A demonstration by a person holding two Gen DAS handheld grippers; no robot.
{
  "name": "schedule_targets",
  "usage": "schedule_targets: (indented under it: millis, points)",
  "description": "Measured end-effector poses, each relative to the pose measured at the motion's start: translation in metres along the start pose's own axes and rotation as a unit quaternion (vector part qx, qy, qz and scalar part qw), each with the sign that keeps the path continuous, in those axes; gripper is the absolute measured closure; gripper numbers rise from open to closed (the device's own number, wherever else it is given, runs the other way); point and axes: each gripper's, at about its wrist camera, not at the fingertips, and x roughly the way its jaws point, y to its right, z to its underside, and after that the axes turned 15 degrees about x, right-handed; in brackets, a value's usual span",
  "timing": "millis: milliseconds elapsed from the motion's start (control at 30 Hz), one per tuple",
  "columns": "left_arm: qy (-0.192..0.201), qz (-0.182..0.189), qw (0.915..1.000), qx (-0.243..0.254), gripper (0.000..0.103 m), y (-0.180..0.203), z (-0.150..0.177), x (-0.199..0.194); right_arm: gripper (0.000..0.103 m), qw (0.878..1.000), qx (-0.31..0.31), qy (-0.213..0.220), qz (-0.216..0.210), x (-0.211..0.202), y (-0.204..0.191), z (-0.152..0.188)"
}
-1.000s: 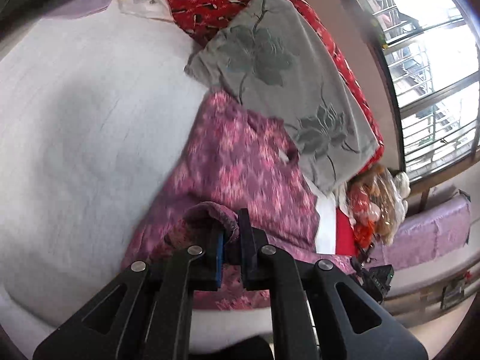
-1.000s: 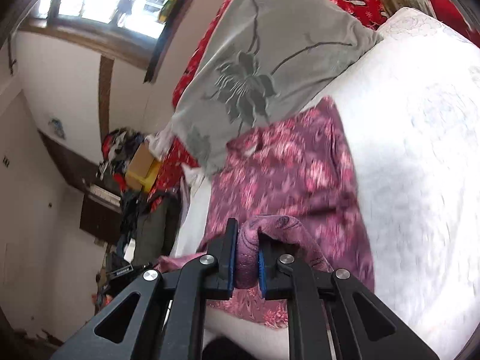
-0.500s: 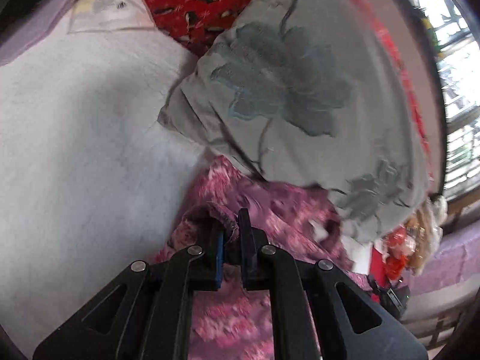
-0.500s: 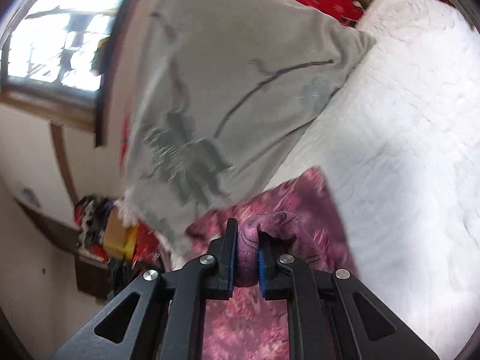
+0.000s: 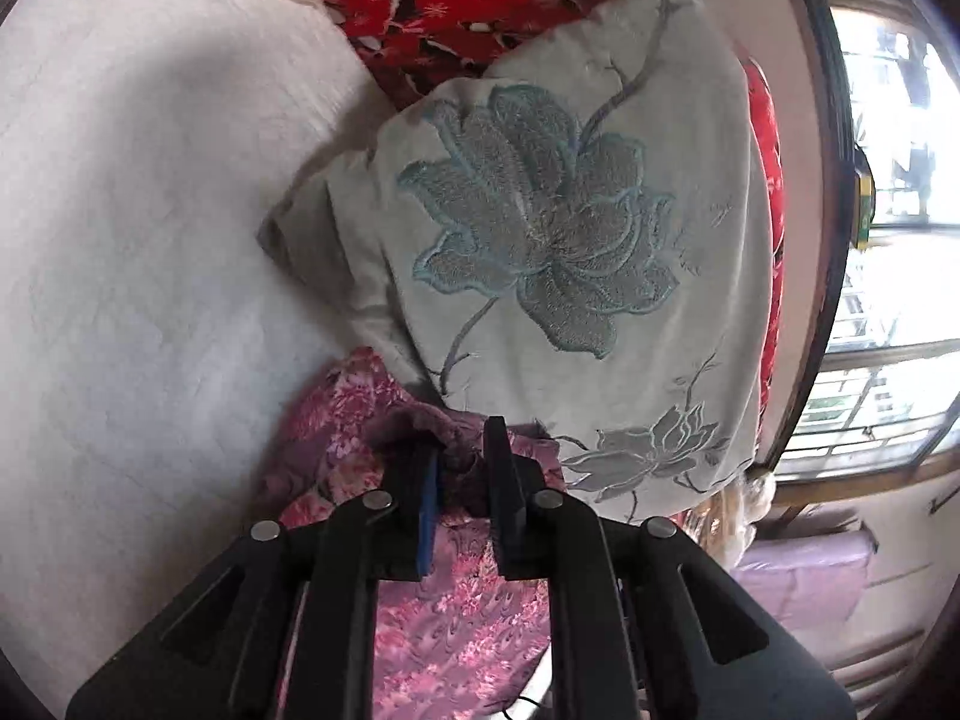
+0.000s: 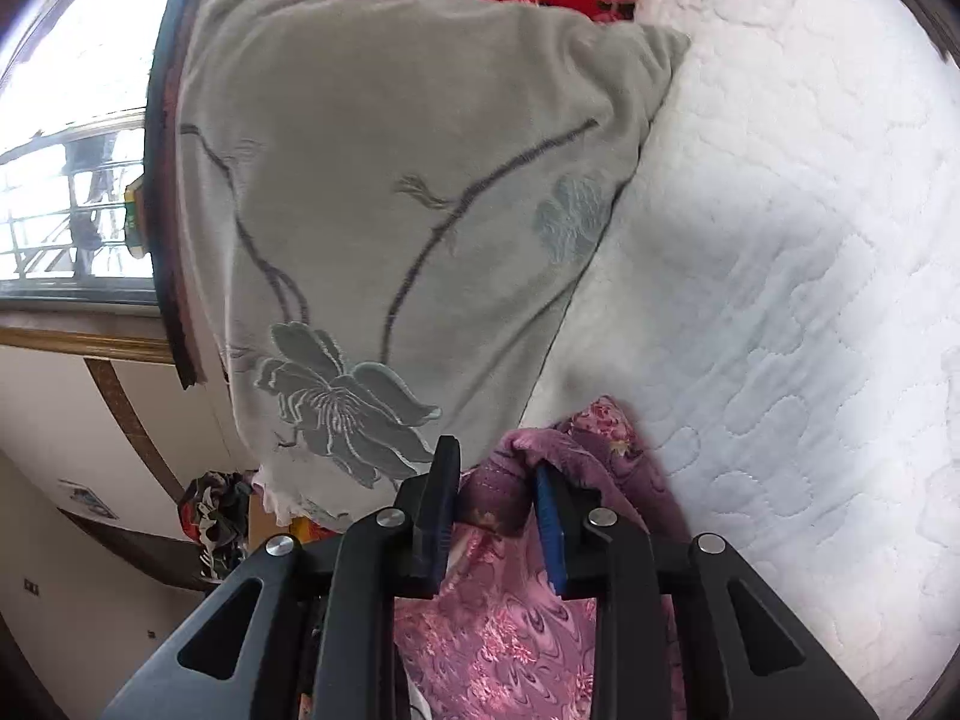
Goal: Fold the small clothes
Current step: 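Open both grippers and release the folded shirt near the pillow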
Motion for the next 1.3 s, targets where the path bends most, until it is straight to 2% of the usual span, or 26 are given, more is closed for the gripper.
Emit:
schedule_targets:
  millis: [33, 67, 133, 167, 200, 233, 300, 333, 433, 500, 600, 633, 700, 733, 800, 833, 900, 967, 1000, 1033, 1067, 1133, 1167, 1233, 1300]
  points:
    - [-0.004, -0.001, 1.0, -0.003, 0.091, -0.003, 0.001, -0.001, 0.074, 1.0, 0.007, 0.002, -0.008, -0.003, 0.002, 0.0]
    - [-0.005, -0.003, 1.0, -0.007, 0.089, -0.005, 0.001, -0.002, 0.065, 1.0, 0.014, 0.007, -0.014, -0.006, 0.005, 0.001]
    - [-0.006, 0.009, 0.9995, -0.03, 0.089, -0.013, 0.002, -0.005, 0.054, 0.999, 0.024, 0.028, -0.03, -0.019, 0.008, -0.001]
    - [-0.003, 0.012, 0.9993, -0.037, 0.088, -0.014, 0.001, -0.005, 0.054, 0.998, 0.033, 0.039, -0.048, -0.026, 0.01, -0.003]
    - [0.002, 0.01, 0.9993, -0.035, 0.082, -0.014, 0.001, -0.006, 0.053, 0.996, 0.038, 0.049, -0.056, -0.032, 0.011, -0.005]
    - [0.007, 0.007, 0.9996, -0.027, 0.078, -0.011, -0.001, -0.009, 0.049, 0.997, 0.033, 0.061, -0.039, -0.036, 0.01, -0.006]
    - [0.015, 0.01, 0.9998, -0.005, 0.061, -0.004, -0.004, -0.013, 0.049, 0.997, -0.016, 0.061, 0.038, -0.032, 0.003, -0.003]
    - [0.014, -0.001, 0.9998, 0.016, 0.058, 0.002, -0.004, -0.014, 0.049, 0.996, -0.033, 0.056, 0.06, -0.029, 0.002, -0.001]
    - [-0.015, -0.059, 0.9938, 0.093, 0.056, 0.013, 0.003, -0.006, 0.048, 0.985, -0.104, 0.048, 0.126, -0.01, -0.008, 0.013]
    - [-0.049, -0.09, 0.9848, 0.14, 0.056, 0.016, 0.016, 0.006, 0.048, 0.977, -0.141, 0.046, 0.155, 0.005, -0.014, 0.021]
    - [-0.09, -0.126, 0.9712, 0.181, 0.056, 0.013, 0.035, 0.03, 0.049, 0.96, -0.188, 0.05, 0.199, 0.031, -0.019, 0.029]
    - [-0.093, -0.149, 0.9653, 0.193, 0.057, 0.014, 0.039, 0.036, 0.05, 0.955, -0.203, 0.057, 0.21, 0.037, -0.021, 0.032]
    - [-0.083, -0.179, 0.953, 0.23, 0.06, 0.024, 0.044, 0.047, 0.088, 0.95, -0.236, 0.061, 0.195, 0.044, -0.03, 0.038]
    - [-0.073, -0.188, 0.9491, 0.242, 0.062, 0.029, 0.044, 0.05, 0.099, 0.951, -0.241, 0.062, 0.185, 0.044, -0.033, 0.039]
    - [-0.066, -0.198, 0.9472, 0.243, 0.065, 0.032, 0.04, 0.057, 0.099, 0.952, -0.25, 0.093, 0.152, 0.032, -0.042, 0.041]
    - [-0.068, -0.208, 0.9458, 0.24, 0.066, 0.031, 0.038, 0.061, 0.099, 0.951, -0.25, 0.109, 0.149, 0.027, -0.043, 0.039]
    - [-0.069, -0.232, 0.9389, 0.245, 0.069, 0.029, 0.039, 0.066, 0.099, 0.948, -0.23, 0.11, 0.19, 0.031, -0.034, 0.026]
    - [-0.066, -0.231, 0.9406, 0.24, 0.069, 0.028, 0.038, 0.059, 0.098, 0.938, -0.209, 0.079, 0.265, 0.044, -0.013, 0.012]
    - [-0.067, -0.226, 0.943, 0.236, 0.069, 0.028, 0.04, 0.052, 0.098, 0.935, -0.21, 0.08, 0.274, 0.042, -0.01, 0.014]
    - [-0.068, -0.216, 0.9457, 0.233, 0.069, 0.027, 0.044, 0.043, 0.092, 0.938, -0.216, 0.092, 0.256, 0.03, -0.012, 0.021]
    - [-0.068, -0.201, 0.9485, 0.235, 0.069, 0.027, 0.052, 0.031, 0.092, 0.94, -0.219, 0.098, 0.244, 0.02, -0.013, 0.026]
    - [-0.066, -0.183, 0.9509, 0.241, 0.069, 0.027, 0.071, 0.01, 0.088, 0.947, -0.228, 0.086, 0.21, 0.0, -0.013, 0.04]
    - [-0.066, -0.168, 0.9534, 0.242, 0.069, 0.025, 0.085, -0.002, 0.08, 0.949, -0.229, 0.073, 0.205, -0.011, -0.008, 0.048]
    - [-0.069, -0.156, 0.9564, 0.237, 0.069, 0.018, 0.112, -0.021, 0.063, 0.948, -0.225, 0.055, 0.219, -0.027, 0.009, 0.064]
    - [-0.072, -0.153, 0.9574, 0.235, 0.069, 0.014, 0.133, -0.031, 0.062, 0.947, -0.217, 0.047, 0.233, -0.038, 0.029, 0.076]
